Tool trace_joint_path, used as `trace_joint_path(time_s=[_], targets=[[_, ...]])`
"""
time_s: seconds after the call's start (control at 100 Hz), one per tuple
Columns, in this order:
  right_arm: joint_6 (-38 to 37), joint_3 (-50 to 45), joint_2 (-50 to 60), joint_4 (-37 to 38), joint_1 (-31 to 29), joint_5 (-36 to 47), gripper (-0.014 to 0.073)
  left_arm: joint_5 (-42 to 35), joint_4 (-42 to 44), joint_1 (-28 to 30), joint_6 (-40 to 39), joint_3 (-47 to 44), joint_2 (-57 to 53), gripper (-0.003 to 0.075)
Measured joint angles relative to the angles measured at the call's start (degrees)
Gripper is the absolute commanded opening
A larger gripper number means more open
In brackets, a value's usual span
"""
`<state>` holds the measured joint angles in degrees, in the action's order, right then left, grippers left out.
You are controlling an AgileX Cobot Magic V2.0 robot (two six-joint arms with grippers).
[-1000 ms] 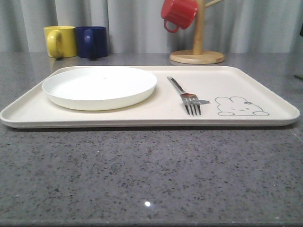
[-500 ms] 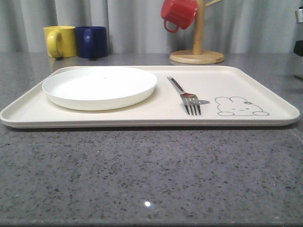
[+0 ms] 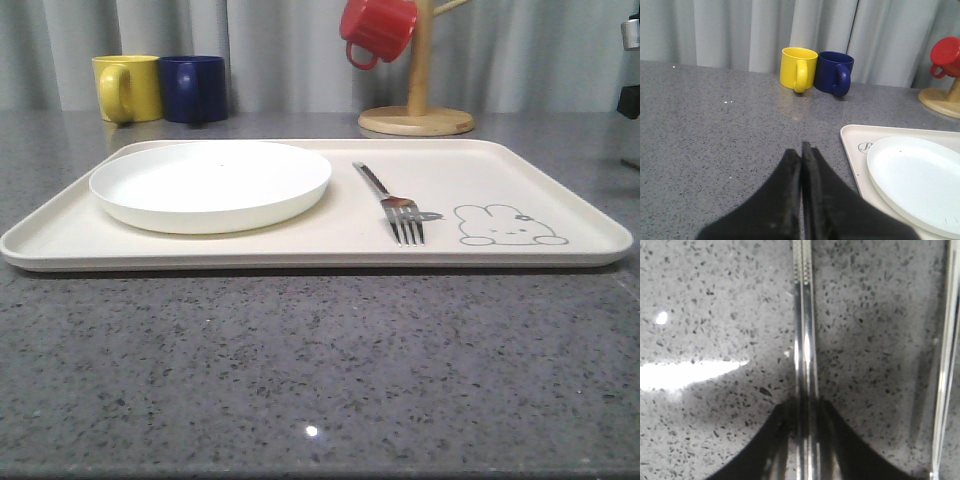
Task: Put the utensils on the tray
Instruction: 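Move the right gripper to the steel chopsticks and grasp them, then carry the chopsticks onto the tray and lower them beside the fork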
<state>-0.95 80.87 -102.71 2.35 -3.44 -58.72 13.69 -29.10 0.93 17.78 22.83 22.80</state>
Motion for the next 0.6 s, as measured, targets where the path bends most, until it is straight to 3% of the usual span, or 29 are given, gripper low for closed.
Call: trace_joint_path(time_s=[0.09, 0.44, 0.6], targets=[[0.00, 0.00, 0.00, 0.00, 0.00, 0.00, 0.0021, 0.00, 0.00, 0.00, 0.00, 0.00, 0.00, -0.0019], [-3.41, -0.11, 1.44, -0.03, 0.26, -1.31, 0.0021, 0.00, 0.00, 0.00, 0.00, 0.00, 0.00, -0.0019], [-7.51, -0.11, 6.69, -0.03, 3.72, -2.34, 0.0021, 0.00, -0.09, 0.00, 0.00, 0.00, 0.00, -0.0019]])
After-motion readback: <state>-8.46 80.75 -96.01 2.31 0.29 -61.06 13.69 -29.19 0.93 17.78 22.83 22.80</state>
